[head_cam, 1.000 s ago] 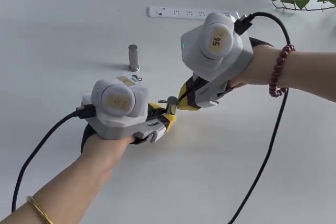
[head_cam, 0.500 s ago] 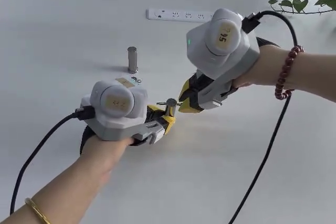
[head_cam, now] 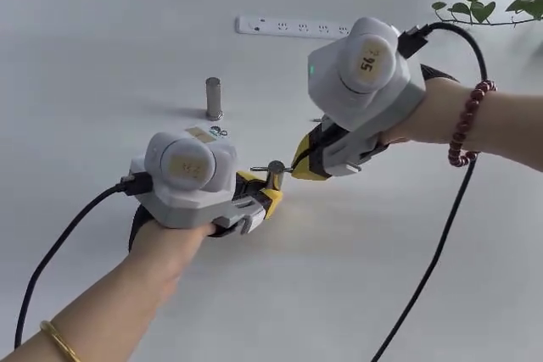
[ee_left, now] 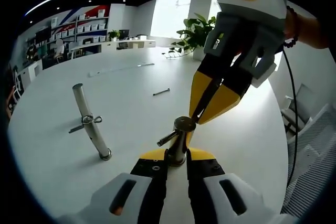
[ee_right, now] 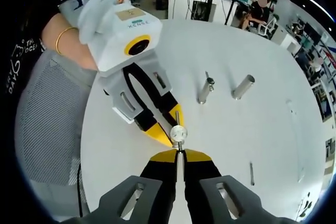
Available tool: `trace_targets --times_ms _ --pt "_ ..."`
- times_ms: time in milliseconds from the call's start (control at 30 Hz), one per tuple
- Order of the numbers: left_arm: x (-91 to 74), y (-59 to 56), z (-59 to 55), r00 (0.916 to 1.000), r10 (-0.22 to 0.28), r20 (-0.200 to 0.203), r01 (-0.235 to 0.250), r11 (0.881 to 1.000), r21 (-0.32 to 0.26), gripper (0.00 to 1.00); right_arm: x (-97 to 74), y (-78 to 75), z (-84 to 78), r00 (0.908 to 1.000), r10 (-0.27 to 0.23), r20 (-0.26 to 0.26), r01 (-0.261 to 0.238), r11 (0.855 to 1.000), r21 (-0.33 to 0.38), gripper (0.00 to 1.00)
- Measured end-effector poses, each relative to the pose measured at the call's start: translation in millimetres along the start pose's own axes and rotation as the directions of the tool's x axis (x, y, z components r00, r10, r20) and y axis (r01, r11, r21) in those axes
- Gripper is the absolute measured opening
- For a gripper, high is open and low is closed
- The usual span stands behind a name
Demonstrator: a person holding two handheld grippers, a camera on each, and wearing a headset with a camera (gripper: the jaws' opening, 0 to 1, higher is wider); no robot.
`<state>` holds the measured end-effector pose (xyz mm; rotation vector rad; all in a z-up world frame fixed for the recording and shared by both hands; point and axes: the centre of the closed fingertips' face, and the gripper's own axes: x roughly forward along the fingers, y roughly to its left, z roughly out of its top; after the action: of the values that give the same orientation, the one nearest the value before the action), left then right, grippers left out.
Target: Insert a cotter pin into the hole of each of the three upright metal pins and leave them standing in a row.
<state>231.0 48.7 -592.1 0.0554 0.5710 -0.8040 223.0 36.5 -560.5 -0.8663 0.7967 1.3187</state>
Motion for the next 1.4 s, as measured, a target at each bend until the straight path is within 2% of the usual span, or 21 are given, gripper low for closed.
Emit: trace_targets --times_ms 633,733,967,1033,1167,1267,1400 --pt "1.0 1.0 -1.7 1.0000 -0.001 -0.003 0.001 1.000 -0.022 0.12 4.0 -3.2 1.4 1.0000 0.005 0.004 -0.005 1.000 0.028 0.00" --pt "0.6 1.5 -4.0 0.9999 0.002 -0.016 -0.002 1.000 -0.014 0.13 4.5 -2.5 1.6 1.0000 0.004 0.004 -0.004 1.000 0.026 0.00" --pt "-2.8 2.8 -4.1 0.9998 0.007 -0.018 -0.008 1.000 -0.029 0.20 3.9 -4.2 0.4 0.9999 -0.009 0.010 0.008 0.997 0.072 0.12" --pt "-4.8 4.4 -5.7 0.9996 0.008 -0.026 -0.009 0.999 -0.051 0.23 3.5 -6.6 3.3 0.9995 -0.015 0.027 0.012 0.996 0.093 0.14" --pt "-11.0 8.3 -5.2 0.9993 0.016 -0.033 -0.017 0.998 -0.054 0.28 -2.3 -3.9 10.5 0.9974 -0.013 0.071 0.004 0.992 0.126 0.18" --pt "-18.2 11.7 1.0 0.9998 0.012 -0.013 -0.013 0.997 -0.075 0.33 -3.9 -1.9 14.3 0.9952 -0.011 0.097 -0.003 0.989 0.145 0.19" --pt "-27.0 16.5 6.7 0.9998 0.020 0.007 -0.019 0.998 -0.065 0.37 -4.2 0.2 19.6 0.9891 -0.022 0.146 -0.004 0.985 0.171 0.19"
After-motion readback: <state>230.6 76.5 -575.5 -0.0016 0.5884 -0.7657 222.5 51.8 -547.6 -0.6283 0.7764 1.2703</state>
